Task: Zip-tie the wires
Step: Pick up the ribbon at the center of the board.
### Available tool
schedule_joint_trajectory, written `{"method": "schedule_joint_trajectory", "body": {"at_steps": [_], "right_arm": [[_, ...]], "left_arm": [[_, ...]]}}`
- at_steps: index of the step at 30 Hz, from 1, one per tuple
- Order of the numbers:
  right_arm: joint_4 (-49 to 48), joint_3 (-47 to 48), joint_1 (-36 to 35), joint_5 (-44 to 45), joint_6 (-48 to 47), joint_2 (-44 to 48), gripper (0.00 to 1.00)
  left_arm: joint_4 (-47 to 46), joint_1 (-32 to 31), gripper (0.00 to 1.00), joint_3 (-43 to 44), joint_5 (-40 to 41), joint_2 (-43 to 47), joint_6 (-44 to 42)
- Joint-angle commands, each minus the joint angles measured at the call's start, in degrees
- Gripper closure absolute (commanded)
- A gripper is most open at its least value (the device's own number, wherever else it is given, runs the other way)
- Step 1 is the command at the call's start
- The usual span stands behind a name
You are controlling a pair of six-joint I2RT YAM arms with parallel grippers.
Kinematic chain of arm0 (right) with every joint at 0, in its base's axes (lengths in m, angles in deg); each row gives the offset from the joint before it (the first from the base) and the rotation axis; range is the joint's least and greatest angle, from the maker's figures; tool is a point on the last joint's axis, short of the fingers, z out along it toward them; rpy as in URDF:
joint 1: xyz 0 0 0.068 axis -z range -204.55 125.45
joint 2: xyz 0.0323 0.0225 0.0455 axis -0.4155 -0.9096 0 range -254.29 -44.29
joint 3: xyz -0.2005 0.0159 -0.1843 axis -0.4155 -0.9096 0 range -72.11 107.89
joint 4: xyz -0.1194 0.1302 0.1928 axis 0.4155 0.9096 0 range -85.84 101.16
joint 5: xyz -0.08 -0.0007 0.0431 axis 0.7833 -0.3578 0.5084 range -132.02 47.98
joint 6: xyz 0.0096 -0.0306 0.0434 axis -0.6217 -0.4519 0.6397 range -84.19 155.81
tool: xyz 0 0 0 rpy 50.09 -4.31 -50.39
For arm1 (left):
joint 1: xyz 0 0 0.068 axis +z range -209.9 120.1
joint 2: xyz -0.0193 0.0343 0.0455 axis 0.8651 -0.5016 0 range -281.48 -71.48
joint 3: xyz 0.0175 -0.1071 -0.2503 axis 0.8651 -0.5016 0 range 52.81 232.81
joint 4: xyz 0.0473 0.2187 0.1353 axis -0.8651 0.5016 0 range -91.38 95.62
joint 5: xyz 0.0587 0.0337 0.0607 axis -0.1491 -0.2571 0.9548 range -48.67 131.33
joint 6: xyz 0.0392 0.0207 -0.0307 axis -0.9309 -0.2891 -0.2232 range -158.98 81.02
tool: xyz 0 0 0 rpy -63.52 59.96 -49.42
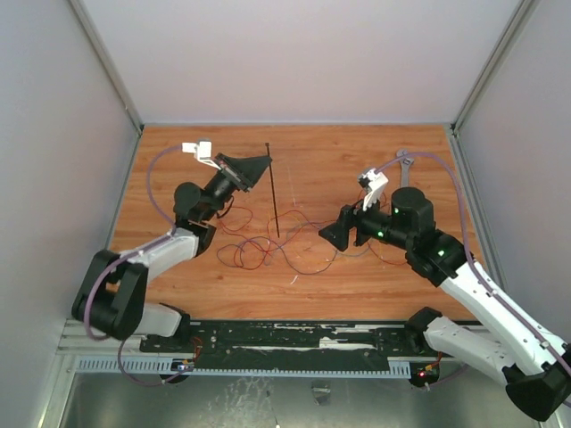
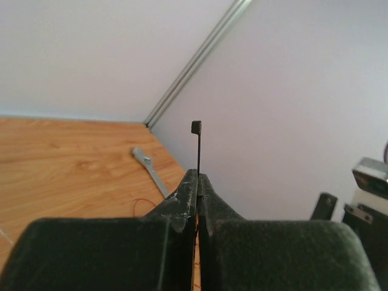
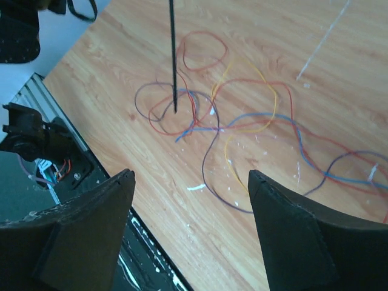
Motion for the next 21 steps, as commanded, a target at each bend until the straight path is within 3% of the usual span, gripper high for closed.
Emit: {"method": "schedule_joint_trajectory", "body": {"at_steps": [1, 10, 16, 21], "right_arm": [[-0.7, -4.1, 1.0, 0.7, 2.0, 0.8, 0.23], [-1.1, -7.7, 1.7, 3.0, 2.3, -0.8, 0.2], [2.3, -7.0, 2.4, 9.5, 1.0, -1.7, 0.2], [3.3, -7.3, 2.8, 9.9, 0.3, -1.0, 0.2]], "left_arm": [[-9.3, 0.3, 1.0, 4.1, 3.8, -7.8, -0.7], [-16.0, -0.6, 1.0, 17.0, 4.2, -27.7, -1.2], [-14.6, -3.2, 1.0, 26.8, 4.0, -39.2, -5.1], [-13.3, -3.4, 1.0, 38.2, 1.7, -49.9, -5.1]]}}
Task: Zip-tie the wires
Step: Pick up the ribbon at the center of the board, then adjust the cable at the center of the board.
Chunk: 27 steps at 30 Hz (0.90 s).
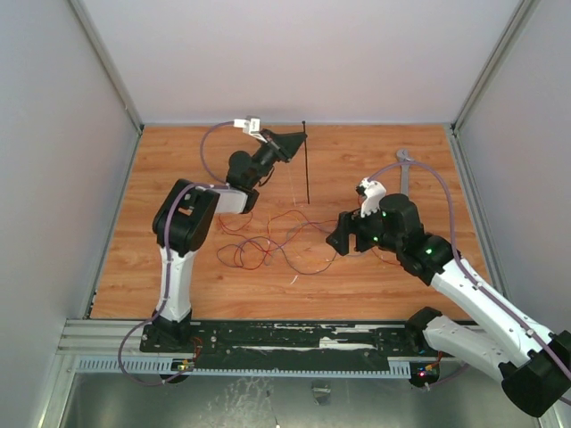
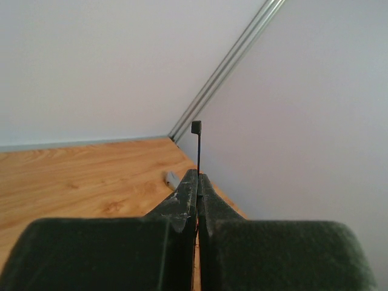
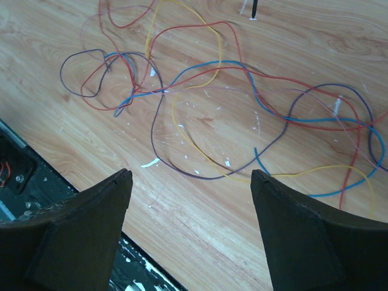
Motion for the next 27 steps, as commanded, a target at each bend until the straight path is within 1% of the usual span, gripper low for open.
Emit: {"method": "schedule_joint_trajectory", "body": {"at_steps": [1, 6, 10, 13, 21, 25, 27], "right_arm": [[0.9, -0.1, 0.8, 2.0, -0.8, 0.8, 0.2], [0.8, -2.5, 0.9, 1.0, -0.6, 0.0, 0.15], [1.1, -3.0, 0.9, 1.4, -1.1, 0.2, 0.13], [0.9, -2.8, 0.9, 1.7, -1.6, 0.2, 0.13], [0.4, -2.5, 0.9, 1.1, -2.6, -1.9, 0.12], [0.3, -3.3, 0.9, -1.7, -2.3, -2.6, 0.06], [0.7, -3.9, 0.9, -3.4, -1.7, -2.9, 0.04]], "left_arm": [[0.1, -0.2, 1.0, 9.7, -1.7, -7.3, -2.3], [6.2, -0.4, 1.0, 16.1, -2.9, -12.4, -7.2], [8.4, -0.3, 1.0, 17.0, -3.2, -13.8, -9.4], [8.9, -0.3, 1.0, 16.3, -5.5, -14.3, -8.5], [2.8, -0.3, 1.0, 6.1, -6.7, -10.7, -7.0], [-1.5, -0.4, 1.0, 0.6, -7.3, -8.5, -6.1], [-3.0, -0.6, 1.0, -2.4, -7.3, -7.7, -5.9]]}}
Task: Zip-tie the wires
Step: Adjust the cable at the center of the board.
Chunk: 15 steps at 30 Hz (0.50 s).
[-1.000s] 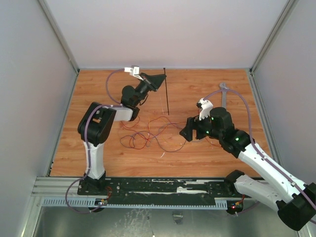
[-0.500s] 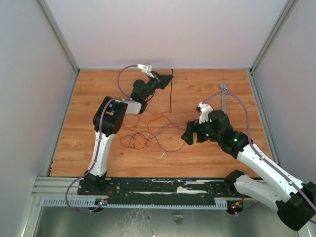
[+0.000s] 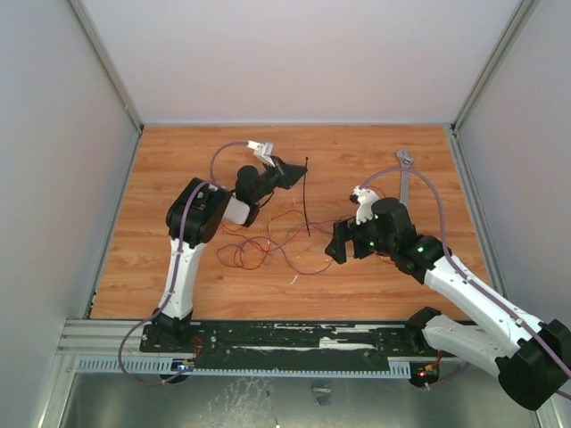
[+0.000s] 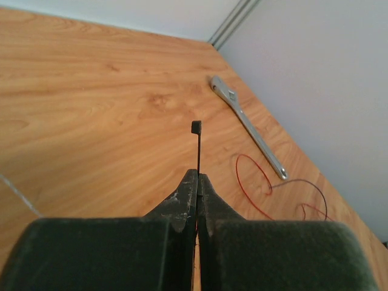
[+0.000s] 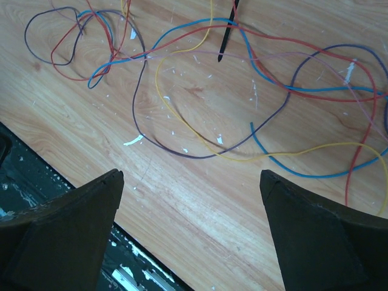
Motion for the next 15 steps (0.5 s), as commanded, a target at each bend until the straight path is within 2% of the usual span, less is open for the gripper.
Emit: {"method": "schedule_joint_trajectory", "body": {"at_steps": [1, 9, 15], "right_arm": [[-0.4, -1.3, 0.3, -3.7, 0.9, -0.3, 0.03], [-2.6, -6.5, -1.2, -3.8, 12.3, -0.9, 0.01], [-9.0, -12.3, -7.8, -1.4, 20.0, -3.9, 0.01]], "left_arm": [[-8.3, -0.4, 1.0, -4.4, -1.0, 5.3, 0.3], [-12.9, -1.9, 1.0, -9.7, -0.2, 7.3, 0.4], [-13.6, -2.9, 1.0, -11.8, 0.4, 8.5, -1.0]]}}
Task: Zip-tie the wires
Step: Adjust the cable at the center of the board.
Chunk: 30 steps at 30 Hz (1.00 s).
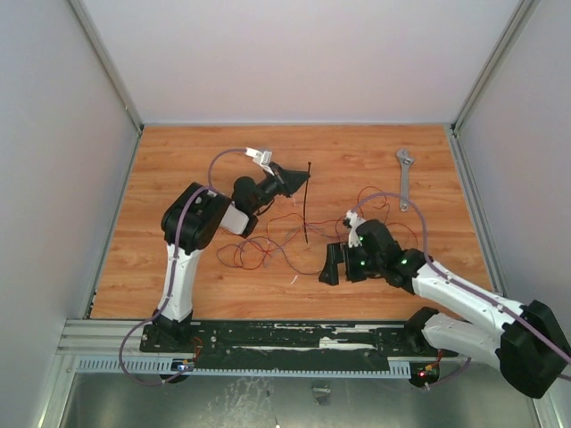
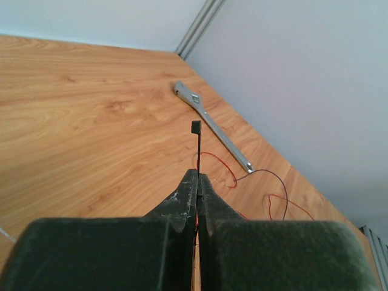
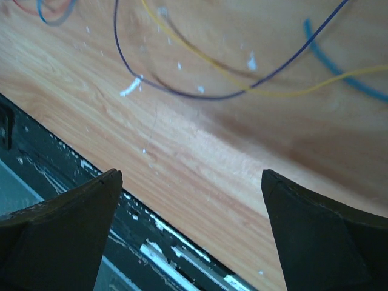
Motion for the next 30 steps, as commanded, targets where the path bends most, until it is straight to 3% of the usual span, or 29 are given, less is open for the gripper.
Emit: {"method": "schedule_joint_trajectory", "body": {"at_steps": [1, 14, 21, 30], "right_arm": [[-6.8, -3.3, -4.5, 1.8, 8.7, -1.6, 0.01], [-19.5, -6.7, -11.2, 4.5, 15.4, -8.2, 0.01], [-24.8, -5.6, -10.8, 9.0, 14.6, -11.7, 0.01], [-29.2, 0.0, -7.1, 8.0, 10.0, -22.3, 0.01]], "left_arm": [[-3.1, -0.9, 1.0, -1.6, 0.7, 2.9, -2.1], [-3.7, -1.1, 1.0, -4.5, 1.9, 4.4, -3.1], [-3.7, -1.3, 1.0, -6.0, 2.3, 5.3, -3.6], [-3.3, -1.4, 1.0, -6.7, 2.3, 5.6, -4.0]]}}
